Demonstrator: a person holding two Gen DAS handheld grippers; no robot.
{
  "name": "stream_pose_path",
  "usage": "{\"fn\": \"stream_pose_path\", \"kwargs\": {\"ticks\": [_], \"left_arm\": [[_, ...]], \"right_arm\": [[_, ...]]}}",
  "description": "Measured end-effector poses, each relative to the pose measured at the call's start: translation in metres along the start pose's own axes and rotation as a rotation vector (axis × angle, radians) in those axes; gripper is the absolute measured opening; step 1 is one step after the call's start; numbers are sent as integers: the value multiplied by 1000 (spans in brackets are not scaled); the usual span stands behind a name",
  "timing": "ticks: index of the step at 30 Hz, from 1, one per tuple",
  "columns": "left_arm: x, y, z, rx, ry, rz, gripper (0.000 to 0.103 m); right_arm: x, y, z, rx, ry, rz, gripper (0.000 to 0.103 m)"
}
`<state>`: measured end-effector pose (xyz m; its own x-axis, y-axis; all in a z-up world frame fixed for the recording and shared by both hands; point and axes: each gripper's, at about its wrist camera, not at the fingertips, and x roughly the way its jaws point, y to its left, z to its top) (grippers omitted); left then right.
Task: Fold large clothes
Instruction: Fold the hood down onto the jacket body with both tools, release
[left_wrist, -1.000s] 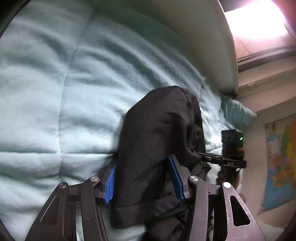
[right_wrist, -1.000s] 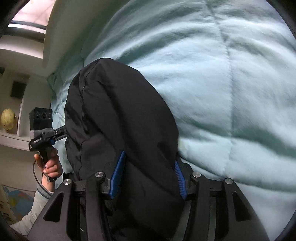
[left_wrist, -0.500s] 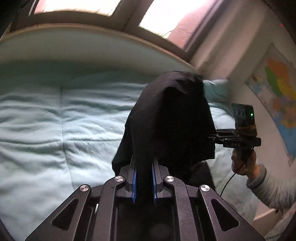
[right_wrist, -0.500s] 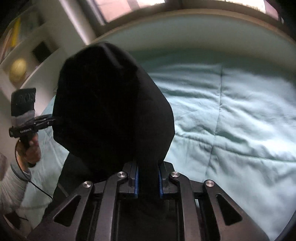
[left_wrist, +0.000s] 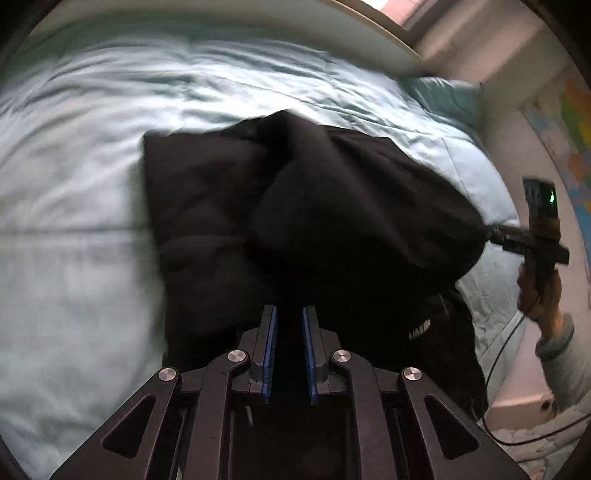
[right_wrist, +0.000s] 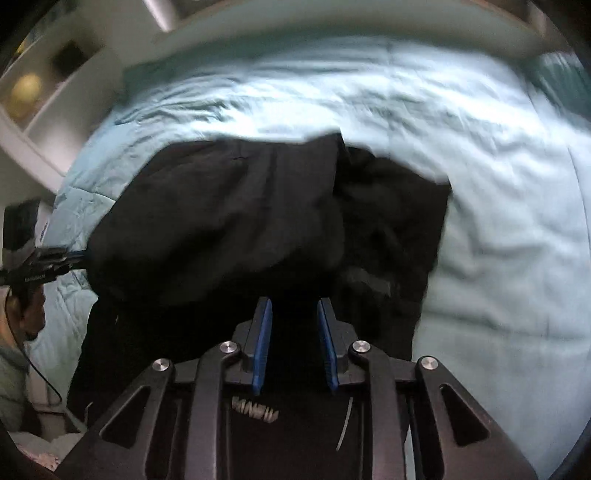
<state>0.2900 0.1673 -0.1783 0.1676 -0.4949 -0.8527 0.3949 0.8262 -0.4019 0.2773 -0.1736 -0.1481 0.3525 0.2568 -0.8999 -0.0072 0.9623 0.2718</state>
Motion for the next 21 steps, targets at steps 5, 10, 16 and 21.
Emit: {"fn": "stream_pose_path", "kwargs": {"ticks": [5, 10, 16, 21], "left_arm": [[-39, -10, 28, -10, -123, -34, 15], [-38, -54, 82, 28, -182, -77, 20], [42, -64, 87, 15, -26, -115, 22], [112, -39, 33, -43, 165, -52, 21]], "right_arm": [[-31, -1, 4, 53, -63, 35, 55], [-41, 38, 50, 45, -132, 79, 59], [31, 79, 65, 25, -4, 47, 59], [113, 73, 13, 6, 175, 4, 59]]}}
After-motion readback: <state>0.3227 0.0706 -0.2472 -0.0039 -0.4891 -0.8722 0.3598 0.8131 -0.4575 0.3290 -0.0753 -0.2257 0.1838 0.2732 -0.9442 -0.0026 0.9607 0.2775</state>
